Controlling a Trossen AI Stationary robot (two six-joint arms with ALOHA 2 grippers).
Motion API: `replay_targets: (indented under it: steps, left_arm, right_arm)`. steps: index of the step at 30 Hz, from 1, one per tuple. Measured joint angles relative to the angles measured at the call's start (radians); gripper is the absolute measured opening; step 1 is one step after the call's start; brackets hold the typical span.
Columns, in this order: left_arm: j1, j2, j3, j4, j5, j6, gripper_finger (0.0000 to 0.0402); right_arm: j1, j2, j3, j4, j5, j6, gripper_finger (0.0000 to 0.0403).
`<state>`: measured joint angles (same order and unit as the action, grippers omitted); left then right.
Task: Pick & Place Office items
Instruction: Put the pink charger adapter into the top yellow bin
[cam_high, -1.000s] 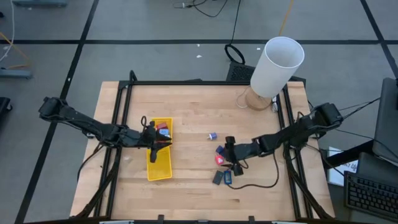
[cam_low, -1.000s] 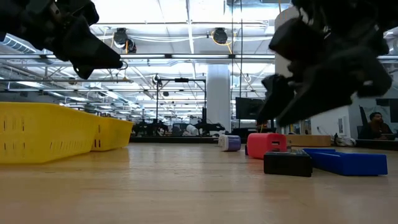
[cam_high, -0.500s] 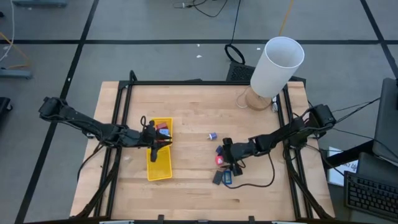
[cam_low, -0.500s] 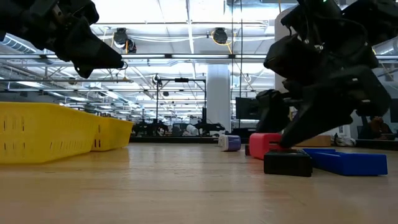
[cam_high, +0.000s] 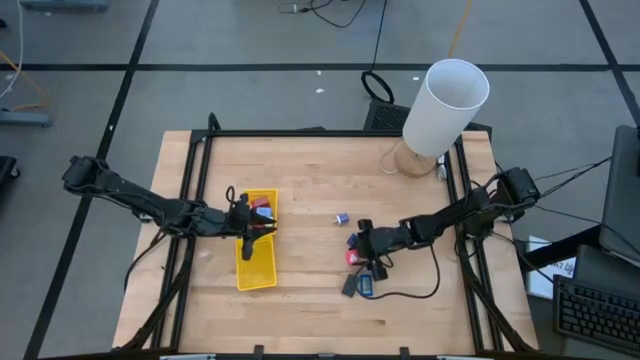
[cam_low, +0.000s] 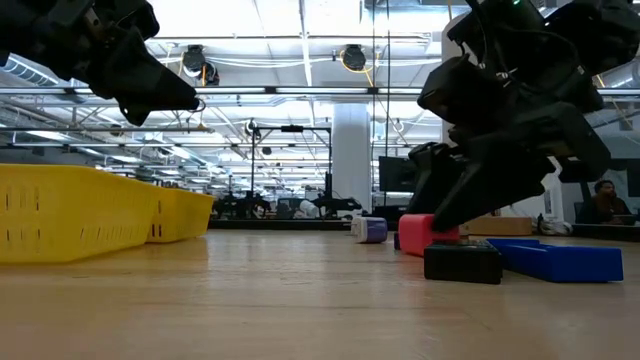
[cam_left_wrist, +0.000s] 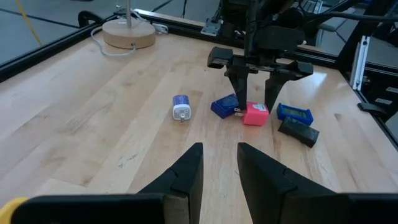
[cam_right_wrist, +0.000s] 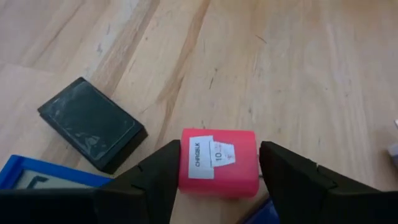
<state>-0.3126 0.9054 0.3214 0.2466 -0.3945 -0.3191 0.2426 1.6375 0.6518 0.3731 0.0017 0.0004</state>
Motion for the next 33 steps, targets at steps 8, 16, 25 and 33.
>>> replay_targets:
  steps: [8, 16, 25, 33]
  left_arm:
    - [0.0, 0.0, 0.0, 0.0, 0.0, -0.001, 0.0097]
    - [0.0, 0.0, 0.0, -0.001, 0.0, -0.003, 0.0097]
    - [0.0, 0.0, 0.0, -0.002, 0.0, -0.003, 0.0097]
    - [0.0, 0.0, -0.001, -0.002, 0.0, -0.003, 0.0097]
  right_arm:
    - [0.0, 0.0, 0.0, -0.007, -0.002, 0.011, 0.0176]
    - [-0.003, 0.0, 0.0, -0.009, -0.003, 0.008, 0.0179]
    - [-0.02, -0.021, -0.001, -0.017, -0.006, 0.012, 0.0176]
    - [-0.02, -0.089, -0.001, -0.035, -0.005, -0.012, 0.0174]
